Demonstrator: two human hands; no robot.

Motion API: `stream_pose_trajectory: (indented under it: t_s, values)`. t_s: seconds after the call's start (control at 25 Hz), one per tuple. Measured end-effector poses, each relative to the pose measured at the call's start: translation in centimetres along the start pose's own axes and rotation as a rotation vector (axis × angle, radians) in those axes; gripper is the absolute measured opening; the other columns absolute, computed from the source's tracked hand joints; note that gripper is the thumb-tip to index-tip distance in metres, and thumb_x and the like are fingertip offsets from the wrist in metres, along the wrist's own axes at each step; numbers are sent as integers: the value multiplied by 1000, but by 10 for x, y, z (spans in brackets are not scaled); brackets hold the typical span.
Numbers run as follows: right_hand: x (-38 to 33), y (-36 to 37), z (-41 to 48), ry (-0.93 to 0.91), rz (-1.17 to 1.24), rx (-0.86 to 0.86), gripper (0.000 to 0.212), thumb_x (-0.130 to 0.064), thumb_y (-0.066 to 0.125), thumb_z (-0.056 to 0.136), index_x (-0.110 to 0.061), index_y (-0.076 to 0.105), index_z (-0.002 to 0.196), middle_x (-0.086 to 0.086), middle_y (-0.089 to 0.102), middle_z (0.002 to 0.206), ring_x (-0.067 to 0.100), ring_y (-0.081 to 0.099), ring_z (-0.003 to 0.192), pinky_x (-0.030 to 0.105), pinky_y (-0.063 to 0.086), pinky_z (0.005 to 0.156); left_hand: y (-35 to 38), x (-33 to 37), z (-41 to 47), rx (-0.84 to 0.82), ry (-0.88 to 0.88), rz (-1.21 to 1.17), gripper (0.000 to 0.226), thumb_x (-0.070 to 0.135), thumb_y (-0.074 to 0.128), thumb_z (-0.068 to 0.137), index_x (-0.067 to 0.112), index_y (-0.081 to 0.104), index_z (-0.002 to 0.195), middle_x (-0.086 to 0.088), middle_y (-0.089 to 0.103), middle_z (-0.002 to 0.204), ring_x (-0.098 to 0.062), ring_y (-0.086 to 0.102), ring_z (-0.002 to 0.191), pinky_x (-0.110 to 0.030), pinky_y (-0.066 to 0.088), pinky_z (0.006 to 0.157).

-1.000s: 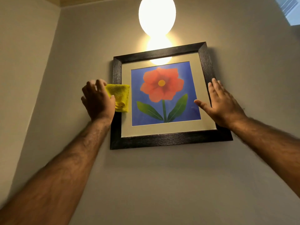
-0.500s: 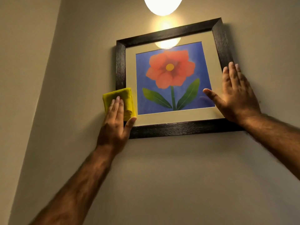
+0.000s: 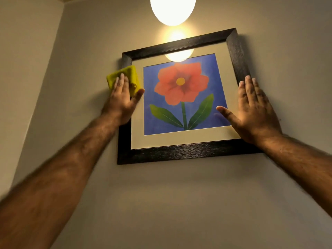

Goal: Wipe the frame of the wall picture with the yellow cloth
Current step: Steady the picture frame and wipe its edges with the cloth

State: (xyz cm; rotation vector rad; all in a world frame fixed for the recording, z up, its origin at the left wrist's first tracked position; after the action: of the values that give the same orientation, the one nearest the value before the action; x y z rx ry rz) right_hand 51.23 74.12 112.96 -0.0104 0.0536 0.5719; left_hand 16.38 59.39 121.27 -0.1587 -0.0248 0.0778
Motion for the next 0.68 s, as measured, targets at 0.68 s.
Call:
stream_pose_trajectory:
  t_s: [0.68]
  values:
    - [-1, 0, 0, -11, 2, 9, 106, -81, 23, 90, -4, 5, 162, 14, 0, 173, 25, 1, 161, 41, 8, 130, 33, -10, -221, -75, 110, 1, 89, 75, 18, 93, 20, -1, 161, 4, -7, 171, -12, -5, 158, -35, 11, 126]
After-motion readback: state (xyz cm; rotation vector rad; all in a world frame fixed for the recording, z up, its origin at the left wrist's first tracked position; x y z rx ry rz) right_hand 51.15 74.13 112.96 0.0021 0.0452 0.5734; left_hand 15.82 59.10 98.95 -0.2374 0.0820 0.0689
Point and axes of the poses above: each hand's wrist, its own z-axis towards the middle knuckle, its own y-axis out of the palm, x = y × z, the point moved 7 cm from there along z, towards the middle knuckle
